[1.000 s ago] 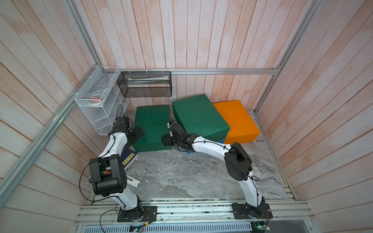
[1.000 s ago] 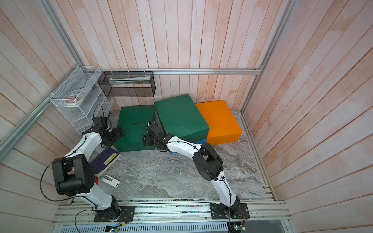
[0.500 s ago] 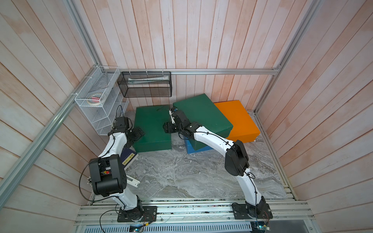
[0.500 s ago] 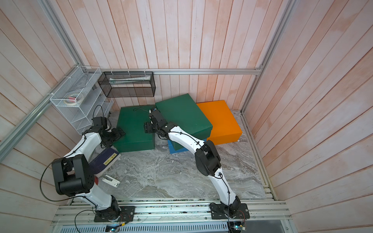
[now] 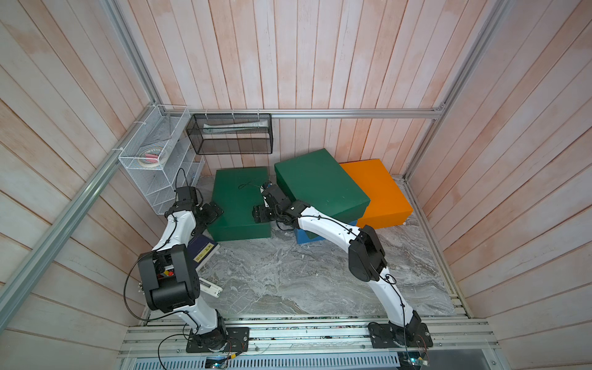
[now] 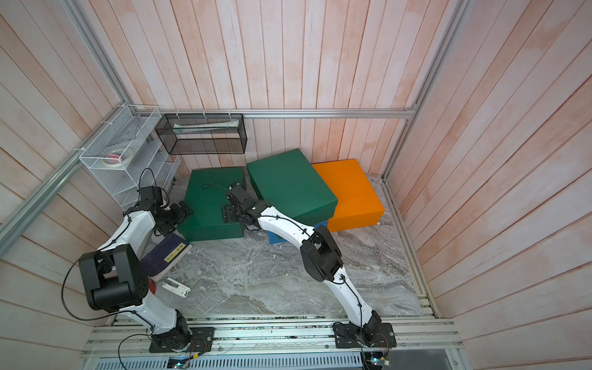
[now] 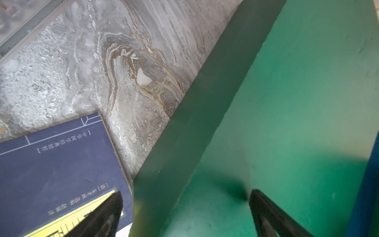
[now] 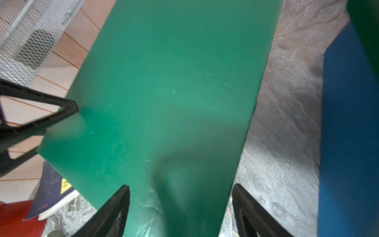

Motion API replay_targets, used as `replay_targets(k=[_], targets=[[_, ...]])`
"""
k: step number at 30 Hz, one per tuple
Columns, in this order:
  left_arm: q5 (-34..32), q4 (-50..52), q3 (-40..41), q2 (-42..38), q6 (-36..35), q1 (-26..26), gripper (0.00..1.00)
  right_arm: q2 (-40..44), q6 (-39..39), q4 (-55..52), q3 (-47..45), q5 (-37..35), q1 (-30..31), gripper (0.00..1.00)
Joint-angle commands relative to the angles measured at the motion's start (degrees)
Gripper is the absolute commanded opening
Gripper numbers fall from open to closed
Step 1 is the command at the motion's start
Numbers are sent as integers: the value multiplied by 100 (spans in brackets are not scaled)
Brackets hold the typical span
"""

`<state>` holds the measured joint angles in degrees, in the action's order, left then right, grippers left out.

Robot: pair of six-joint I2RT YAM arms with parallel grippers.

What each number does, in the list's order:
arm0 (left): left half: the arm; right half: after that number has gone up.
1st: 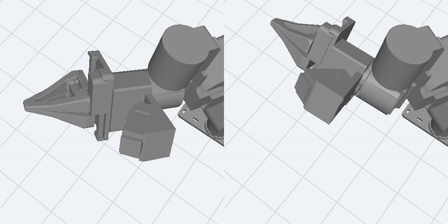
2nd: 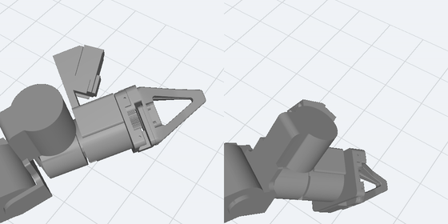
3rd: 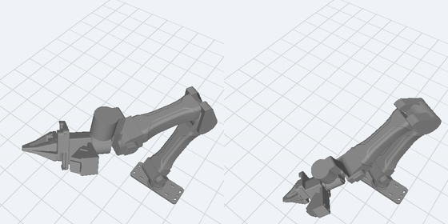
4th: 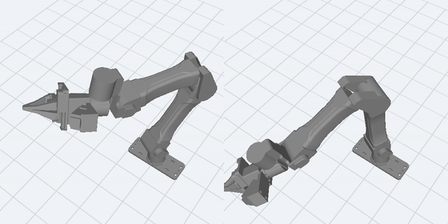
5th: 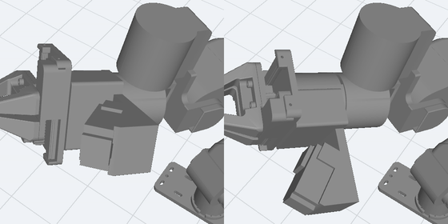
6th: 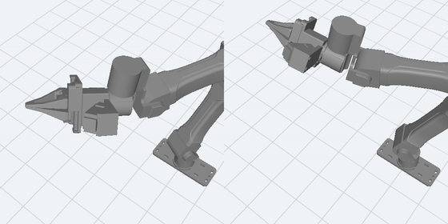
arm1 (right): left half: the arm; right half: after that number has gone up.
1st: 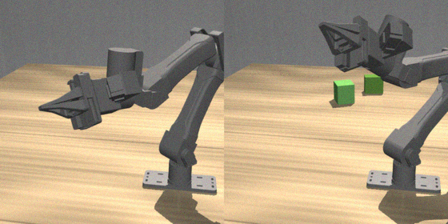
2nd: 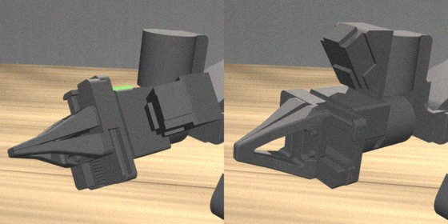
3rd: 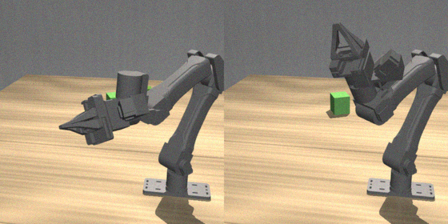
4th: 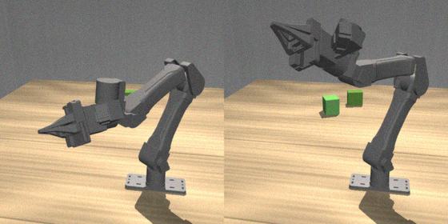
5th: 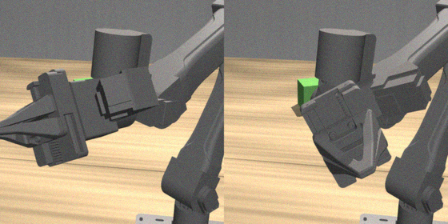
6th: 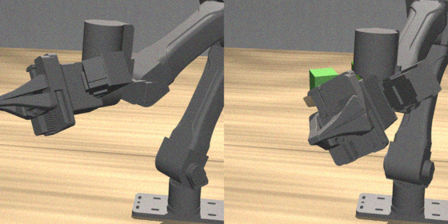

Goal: Stack the shoeboxes
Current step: Pick up the shoebox from the center of the board.

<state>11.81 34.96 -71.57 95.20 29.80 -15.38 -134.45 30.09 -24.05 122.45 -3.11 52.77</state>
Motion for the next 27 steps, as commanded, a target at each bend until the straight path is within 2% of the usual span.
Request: replay_targets(k=[1, 9, 15, 21, 27], targets=[[192, -155, -134, 124, -16, 0, 100, -55, 155, -203, -113, -258, 26, 81], [250, -323, -142, 339, 100, 0, 100, 250, 322, -3, -670, -435, 22, 83], [301, -367, -155, 422, 140, 0, 100, 84, 459, 223, -707, 91, 25, 90], [379, -393, -94, 360, 153, 0, 100, 269, 884, 1103, -1318, 569, 23, 90], [414, -407, -81, 377, 159, 0, 100, 298, 1254, 1535, -1714, 668, 23, 90]])
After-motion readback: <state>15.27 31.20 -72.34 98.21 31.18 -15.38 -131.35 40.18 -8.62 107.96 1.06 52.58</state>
